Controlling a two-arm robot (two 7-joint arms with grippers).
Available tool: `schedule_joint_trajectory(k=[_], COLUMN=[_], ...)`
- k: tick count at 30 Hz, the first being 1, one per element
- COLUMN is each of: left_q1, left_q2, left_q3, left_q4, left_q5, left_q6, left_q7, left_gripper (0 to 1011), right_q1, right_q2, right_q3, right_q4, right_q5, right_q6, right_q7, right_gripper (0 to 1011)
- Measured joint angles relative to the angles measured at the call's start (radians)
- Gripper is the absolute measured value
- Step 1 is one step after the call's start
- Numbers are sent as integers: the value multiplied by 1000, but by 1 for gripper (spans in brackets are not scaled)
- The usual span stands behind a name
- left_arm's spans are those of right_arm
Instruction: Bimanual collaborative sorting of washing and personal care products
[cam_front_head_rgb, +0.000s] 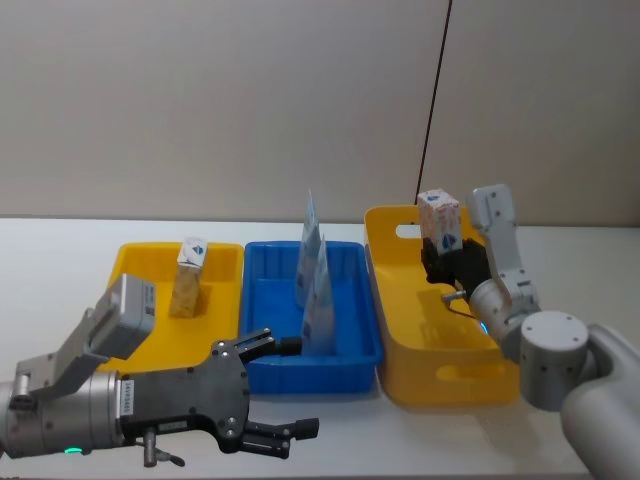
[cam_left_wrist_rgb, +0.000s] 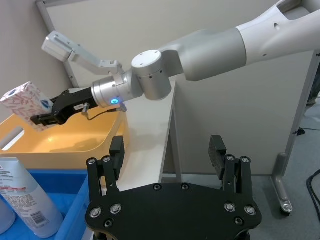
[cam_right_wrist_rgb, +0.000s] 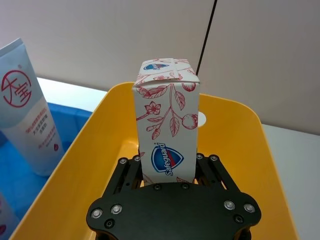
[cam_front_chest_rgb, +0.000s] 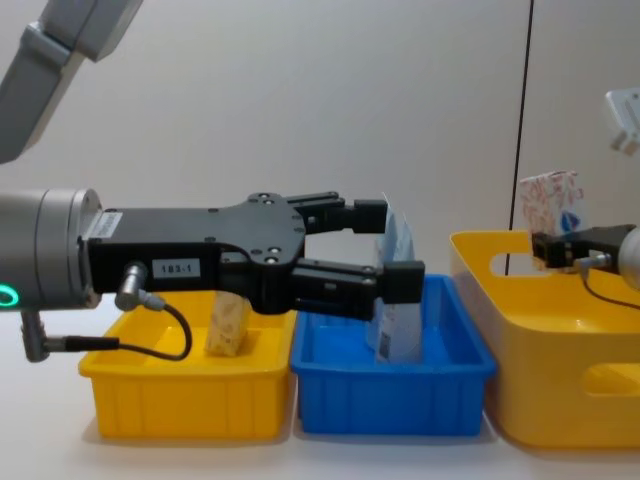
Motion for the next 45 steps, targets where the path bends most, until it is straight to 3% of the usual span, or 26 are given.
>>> schedule_joint_trajectory(k=[9,20,25,36,41,45], left_q1=[0,0,0,0,0,0], left_q2=[0,0,0,0,0,0], left_q3=[0,0,0,0,0,0], left_q4=[0,0,0,0,0,0], left_q5=[0,0,0,0,0,0], left_q6=[0,0,0,0,0,0], left_q7=[0,0,0,0,0,0], left_gripper=[1002,1001,1001,1001,1001,1001], right_q1=[69,119,125,88,46,12], right_q2=[-63,-99,-103,-85,-64,-47], right_q3=[4,13,16,31,40,47], right_q4=[133,225,231,122,19,-62], right_q5=[-16,-32,-38,-39,-30,-20], right_q6=[-37,-75,-85,-65,-35,-9], right_q7=[-29,-58,-63,-65,-56,-46], right_gripper=[374,375,513,878,989,1004])
